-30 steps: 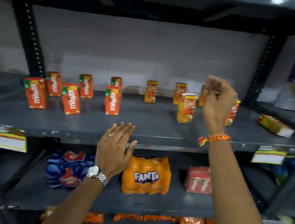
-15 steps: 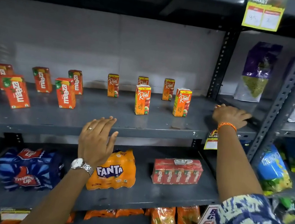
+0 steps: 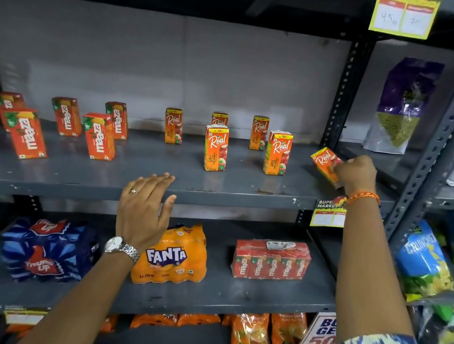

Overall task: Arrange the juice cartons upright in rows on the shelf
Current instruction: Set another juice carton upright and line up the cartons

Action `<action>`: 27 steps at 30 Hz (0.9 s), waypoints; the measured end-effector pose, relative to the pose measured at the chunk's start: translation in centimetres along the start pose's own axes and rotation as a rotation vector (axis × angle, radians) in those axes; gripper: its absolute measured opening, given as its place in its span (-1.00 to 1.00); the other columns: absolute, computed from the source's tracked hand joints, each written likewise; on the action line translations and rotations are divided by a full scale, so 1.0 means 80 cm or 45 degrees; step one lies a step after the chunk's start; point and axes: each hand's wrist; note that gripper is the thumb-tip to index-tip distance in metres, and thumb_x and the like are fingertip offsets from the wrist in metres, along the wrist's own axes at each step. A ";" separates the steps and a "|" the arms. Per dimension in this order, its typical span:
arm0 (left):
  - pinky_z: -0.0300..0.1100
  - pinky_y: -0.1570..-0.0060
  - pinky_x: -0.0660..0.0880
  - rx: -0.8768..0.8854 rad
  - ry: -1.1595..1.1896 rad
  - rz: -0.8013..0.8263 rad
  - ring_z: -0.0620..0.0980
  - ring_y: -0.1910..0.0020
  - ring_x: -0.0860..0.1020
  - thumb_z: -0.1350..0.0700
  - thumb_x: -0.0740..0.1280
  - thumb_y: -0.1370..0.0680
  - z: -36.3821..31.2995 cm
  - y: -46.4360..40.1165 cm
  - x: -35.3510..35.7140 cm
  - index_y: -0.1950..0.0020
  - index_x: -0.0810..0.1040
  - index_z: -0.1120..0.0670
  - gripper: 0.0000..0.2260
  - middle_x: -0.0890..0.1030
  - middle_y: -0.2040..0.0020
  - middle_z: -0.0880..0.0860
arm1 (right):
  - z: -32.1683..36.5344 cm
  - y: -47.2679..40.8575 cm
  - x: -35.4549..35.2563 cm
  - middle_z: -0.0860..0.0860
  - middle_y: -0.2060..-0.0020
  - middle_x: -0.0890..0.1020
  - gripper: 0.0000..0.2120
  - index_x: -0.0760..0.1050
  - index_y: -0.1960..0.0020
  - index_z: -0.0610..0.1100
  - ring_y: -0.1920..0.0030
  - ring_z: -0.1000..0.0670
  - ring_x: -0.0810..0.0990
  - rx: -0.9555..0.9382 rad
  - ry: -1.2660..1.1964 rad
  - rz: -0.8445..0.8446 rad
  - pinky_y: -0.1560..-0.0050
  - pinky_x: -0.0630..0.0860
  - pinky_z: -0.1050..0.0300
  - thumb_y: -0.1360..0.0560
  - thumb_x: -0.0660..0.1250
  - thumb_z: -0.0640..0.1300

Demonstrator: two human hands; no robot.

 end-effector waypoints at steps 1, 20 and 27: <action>0.05 -0.31 0.32 0.002 -0.003 0.002 0.09 -0.26 0.54 -0.07 0.09 -0.62 0.000 0.000 0.000 -0.34 0.52 0.08 -0.59 0.59 -0.29 0.07 | -0.001 0.003 0.001 -0.29 -0.01 0.65 -0.81 0.53 -0.04 -0.34 0.27 -0.14 0.67 0.014 -0.107 0.071 0.30 0.60 0.09 -0.47 0.32 -0.26; -0.02 -0.38 0.27 0.086 -0.063 0.171 0.06 -0.34 0.49 -0.13 0.08 -0.62 0.022 -0.001 -0.023 -0.42 0.46 0.06 -0.53 0.54 -0.36 0.06 | 0.070 0.110 0.025 0.07 0.06 0.67 -0.72 0.53 -0.17 -0.08 0.03 0.15 0.64 -0.325 -0.835 0.376 0.12 0.53 0.34 -0.55 0.28 -0.37; 0.04 -0.34 0.32 -0.103 -0.094 0.156 0.13 -0.32 0.51 -0.14 0.05 -0.62 0.098 0.012 -0.061 -0.38 0.49 0.11 -0.51 0.55 -0.34 0.11 | 0.146 0.199 0.130 0.00 0.01 0.66 -0.76 0.53 -0.15 -0.12 -0.05 0.04 0.63 -0.509 -0.691 0.676 -0.01 0.57 0.23 -0.54 0.30 -0.36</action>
Point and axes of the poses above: each hand's wrist, its own y-axis away from the middle knuckle, its own x-axis out of the palm, z = x × y
